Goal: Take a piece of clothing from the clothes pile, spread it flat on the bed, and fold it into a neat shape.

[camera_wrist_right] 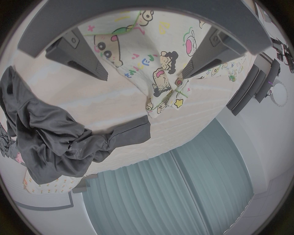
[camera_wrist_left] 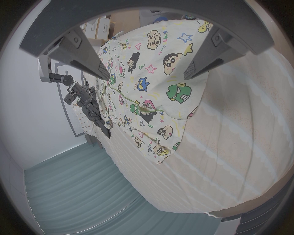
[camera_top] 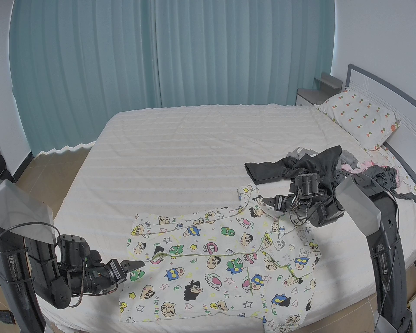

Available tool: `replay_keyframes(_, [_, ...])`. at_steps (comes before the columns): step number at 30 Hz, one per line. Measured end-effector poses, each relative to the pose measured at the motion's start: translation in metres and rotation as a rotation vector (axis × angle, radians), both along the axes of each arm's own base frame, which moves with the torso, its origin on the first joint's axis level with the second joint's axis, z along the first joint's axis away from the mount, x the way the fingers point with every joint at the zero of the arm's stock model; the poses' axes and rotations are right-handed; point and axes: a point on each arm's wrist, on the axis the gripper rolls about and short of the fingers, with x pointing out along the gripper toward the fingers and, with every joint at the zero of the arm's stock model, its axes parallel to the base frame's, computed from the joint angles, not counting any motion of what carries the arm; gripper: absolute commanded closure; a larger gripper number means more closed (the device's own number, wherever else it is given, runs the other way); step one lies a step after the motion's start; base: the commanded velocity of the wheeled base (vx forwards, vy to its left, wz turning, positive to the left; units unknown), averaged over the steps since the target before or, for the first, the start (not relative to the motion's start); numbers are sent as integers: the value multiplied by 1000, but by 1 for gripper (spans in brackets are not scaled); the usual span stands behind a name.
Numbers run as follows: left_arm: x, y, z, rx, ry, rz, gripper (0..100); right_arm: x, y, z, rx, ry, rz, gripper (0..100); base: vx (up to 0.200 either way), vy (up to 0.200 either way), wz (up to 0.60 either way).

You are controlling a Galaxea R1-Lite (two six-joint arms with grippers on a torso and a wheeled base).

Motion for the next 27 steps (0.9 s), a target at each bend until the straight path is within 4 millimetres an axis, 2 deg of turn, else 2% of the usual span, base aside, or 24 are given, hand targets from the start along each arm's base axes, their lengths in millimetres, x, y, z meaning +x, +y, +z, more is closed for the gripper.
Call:
replay_keyframes(8, [0, 0, 0, 0, 0, 0, 0, 1, -4, -19, -15, 25, -4, 0, 0, 0, 0])
replay_keyframes(9, [0, 0, 0, 0, 0, 0, 0, 1, -4, -21, -16, 29, -4, 100, 0, 0, 0])
replay_keyframes(19, [0, 0, 0, 0, 0, 0, 0, 0, -5, -28, -10, 39, -6, 100, 0, 0, 0])
replay_keyframes(27, [0, 0, 0, 0, 0, 0, 0, 4, -18, -21, 29, 6, -55, 100, 0, 0, 0])
